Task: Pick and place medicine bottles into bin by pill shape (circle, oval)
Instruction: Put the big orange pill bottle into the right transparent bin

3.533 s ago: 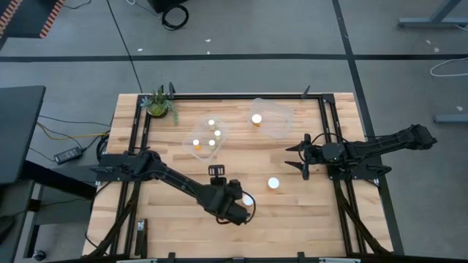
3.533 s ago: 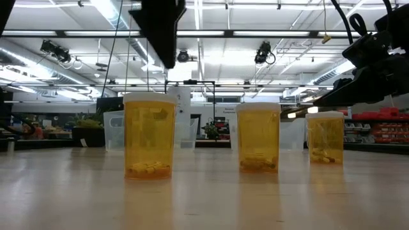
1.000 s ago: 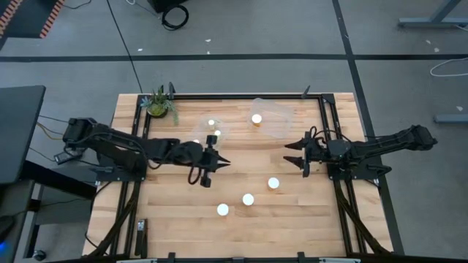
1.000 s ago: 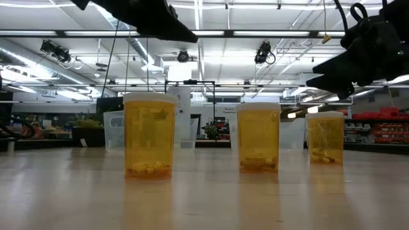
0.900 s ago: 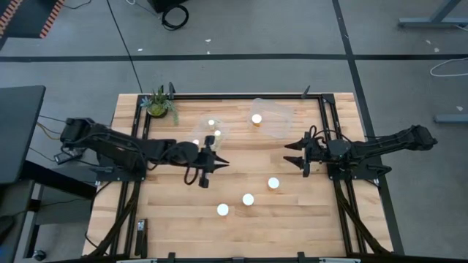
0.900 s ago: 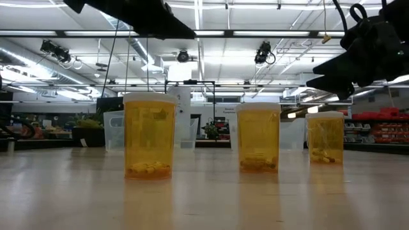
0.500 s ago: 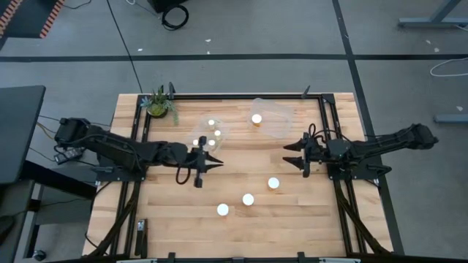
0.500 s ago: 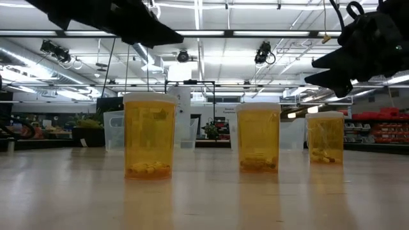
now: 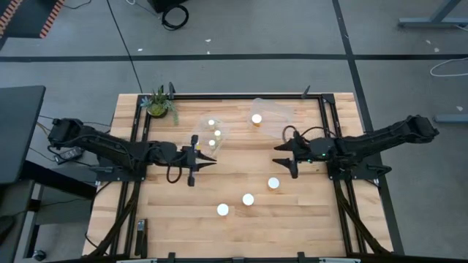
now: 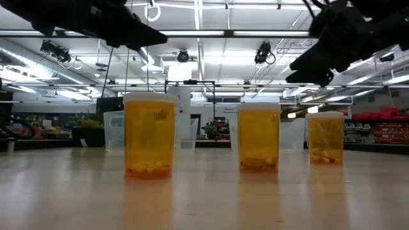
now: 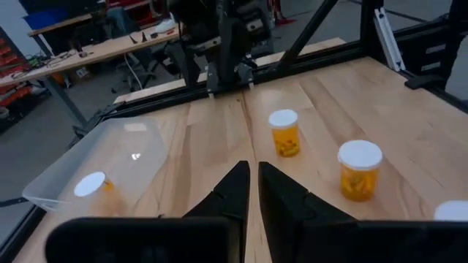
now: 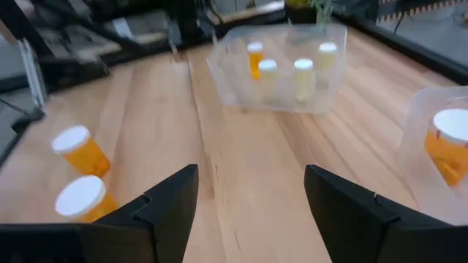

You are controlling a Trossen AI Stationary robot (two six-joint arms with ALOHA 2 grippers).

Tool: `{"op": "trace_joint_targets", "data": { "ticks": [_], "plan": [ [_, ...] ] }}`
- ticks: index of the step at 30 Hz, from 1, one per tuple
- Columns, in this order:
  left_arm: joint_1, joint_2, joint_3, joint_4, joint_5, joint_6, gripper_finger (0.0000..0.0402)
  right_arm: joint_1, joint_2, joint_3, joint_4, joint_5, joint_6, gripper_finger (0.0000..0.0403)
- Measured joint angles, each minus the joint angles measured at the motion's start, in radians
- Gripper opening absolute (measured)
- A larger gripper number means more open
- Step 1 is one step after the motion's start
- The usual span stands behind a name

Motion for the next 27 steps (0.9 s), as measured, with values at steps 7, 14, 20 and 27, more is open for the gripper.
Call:
{"op": "trace_joint_targets", "data": {
  "ticks": [7, 14, 20, 27],
  "plan": [
    [0.0, -0.102, -0.059, 0.005, 0.0, -0.002, 0.0039, 0.0, 0.193, 0.173, -0.121, -0.024, 0.02, 0.0257],
    [0.0, -0.183, -0.116, 0.01, 0.0, 0.006, 0.0041, 0.048, 0.354, 0.329, -0.203, -0.038, 0.027, 0.0257],
    [0.0, -0.255, -0.186, 0.028, -0.001, 0.007, 0.0041, 0.097, 0.453, 0.436, -0.276, -0.019, 0.061, 0.0257],
    [0.0, -0.34, -0.273, 0.103, 0.0, 0.015, 0.0041, 0.136, 0.524, 0.515, -0.382, 0.034, 0.129, 0.0257]
  ]
}}
